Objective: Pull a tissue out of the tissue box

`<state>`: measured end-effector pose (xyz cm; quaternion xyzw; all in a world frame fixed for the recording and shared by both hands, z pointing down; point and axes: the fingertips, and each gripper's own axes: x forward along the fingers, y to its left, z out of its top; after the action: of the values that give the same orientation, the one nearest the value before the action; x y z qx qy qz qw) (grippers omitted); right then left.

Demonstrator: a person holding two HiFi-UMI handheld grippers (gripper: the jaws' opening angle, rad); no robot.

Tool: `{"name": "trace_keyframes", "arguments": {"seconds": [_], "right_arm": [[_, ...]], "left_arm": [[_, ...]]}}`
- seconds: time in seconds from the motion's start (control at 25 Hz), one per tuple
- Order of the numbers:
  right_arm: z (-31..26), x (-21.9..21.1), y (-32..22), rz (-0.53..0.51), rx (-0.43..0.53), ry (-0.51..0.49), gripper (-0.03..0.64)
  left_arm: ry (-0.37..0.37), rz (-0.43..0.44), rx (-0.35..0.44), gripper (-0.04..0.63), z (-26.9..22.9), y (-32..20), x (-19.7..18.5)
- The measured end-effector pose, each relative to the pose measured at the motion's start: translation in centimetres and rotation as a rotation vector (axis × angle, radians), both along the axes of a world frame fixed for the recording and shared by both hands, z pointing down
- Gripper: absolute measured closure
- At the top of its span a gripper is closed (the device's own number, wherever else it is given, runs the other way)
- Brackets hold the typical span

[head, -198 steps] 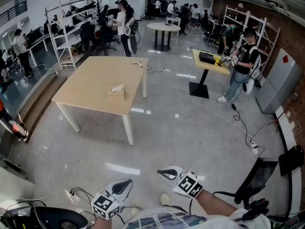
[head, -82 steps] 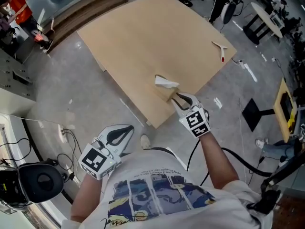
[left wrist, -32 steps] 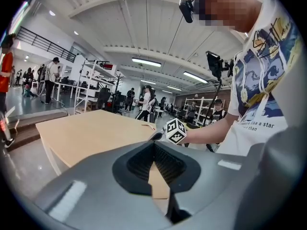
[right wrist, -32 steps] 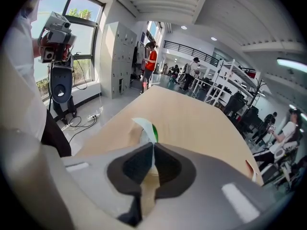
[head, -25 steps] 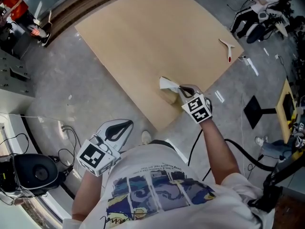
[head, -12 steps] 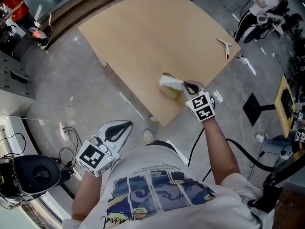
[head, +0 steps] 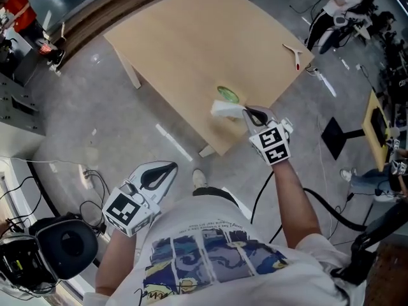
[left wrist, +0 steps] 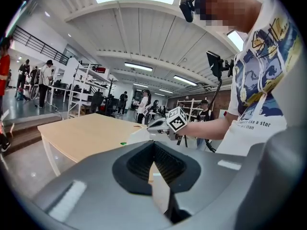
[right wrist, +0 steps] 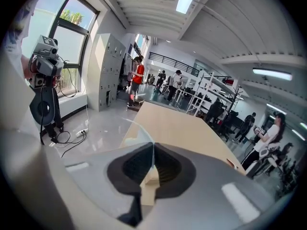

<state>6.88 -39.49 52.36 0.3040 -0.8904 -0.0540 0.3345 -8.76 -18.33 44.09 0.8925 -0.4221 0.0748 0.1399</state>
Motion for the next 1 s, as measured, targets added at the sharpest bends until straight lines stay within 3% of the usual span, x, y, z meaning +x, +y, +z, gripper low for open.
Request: {"name": "trace_keyframes", "arguments": {"seconds": [0.24, 1.0], "right_arm": [[-2.7, -1.8, 3.8, 0.015, 0.014, -0.011, 0.612], [-8.0, -1.7, 23.1, 0.011, 0.071, -0.093, 0.612]], "left_arm": [[0.007, 0.029, 0.009, 0.592, -0.8, 2.3, -1.6], [0.020, 0.094, 0.021, 0.592, 0.5, 15.6, -0.6]]}}
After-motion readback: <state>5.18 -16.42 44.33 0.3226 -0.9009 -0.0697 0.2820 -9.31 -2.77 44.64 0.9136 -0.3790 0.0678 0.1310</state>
